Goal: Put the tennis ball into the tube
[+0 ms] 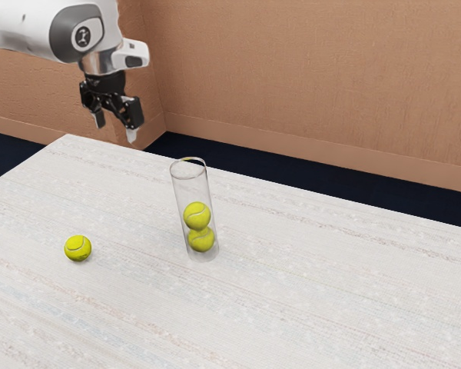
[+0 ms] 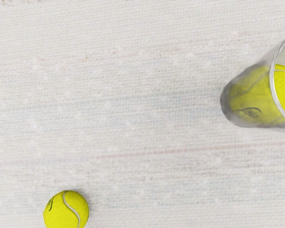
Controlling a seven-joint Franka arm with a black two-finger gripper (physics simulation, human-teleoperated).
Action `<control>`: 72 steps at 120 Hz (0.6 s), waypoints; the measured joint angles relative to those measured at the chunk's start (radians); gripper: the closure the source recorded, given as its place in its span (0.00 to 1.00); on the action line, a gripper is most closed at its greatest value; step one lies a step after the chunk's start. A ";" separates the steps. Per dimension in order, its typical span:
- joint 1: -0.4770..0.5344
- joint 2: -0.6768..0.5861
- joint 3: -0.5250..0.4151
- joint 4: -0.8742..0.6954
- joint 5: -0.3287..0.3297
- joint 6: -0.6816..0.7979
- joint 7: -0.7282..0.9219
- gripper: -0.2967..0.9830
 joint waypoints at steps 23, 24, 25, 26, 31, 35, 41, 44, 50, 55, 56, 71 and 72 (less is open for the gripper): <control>-0.008 -0.003 0.019 -0.005 -0.009 0.026 0.025 0.23; -0.010 -0.003 0.022 -0.005 -0.010 0.026 0.027 0.23; -0.014 -0.002 0.028 -0.005 -0.011 0.027 0.028 0.23; -0.017 -0.002 0.033 -0.005 -0.012 0.028 0.030 0.23; -0.031 0.003 0.063 -0.008 -0.016 0.033 0.037 0.23; -0.034 0.006 0.088 -0.016 -0.019 0.039 0.044 0.23; -0.037 0.011 0.140 -0.035 -0.032 0.050 0.056 0.23; -0.028 0.012 0.159 -0.045 -0.039 0.054 0.061 0.23; -0.017 0.012 0.203 -0.077 -0.055 0.062 0.072 0.23; -0.004 0.012 0.232 -0.101 -0.068 0.067 0.080 0.23; -0.001 0.012 0.236 -0.105 -0.071 0.068 0.081 0.23; 0.003 0.012 0.288 -0.190 -0.101 0.107 0.104 0.23; 0.002 0.013 0.291 -0.196 -0.104 0.110 0.106 0.23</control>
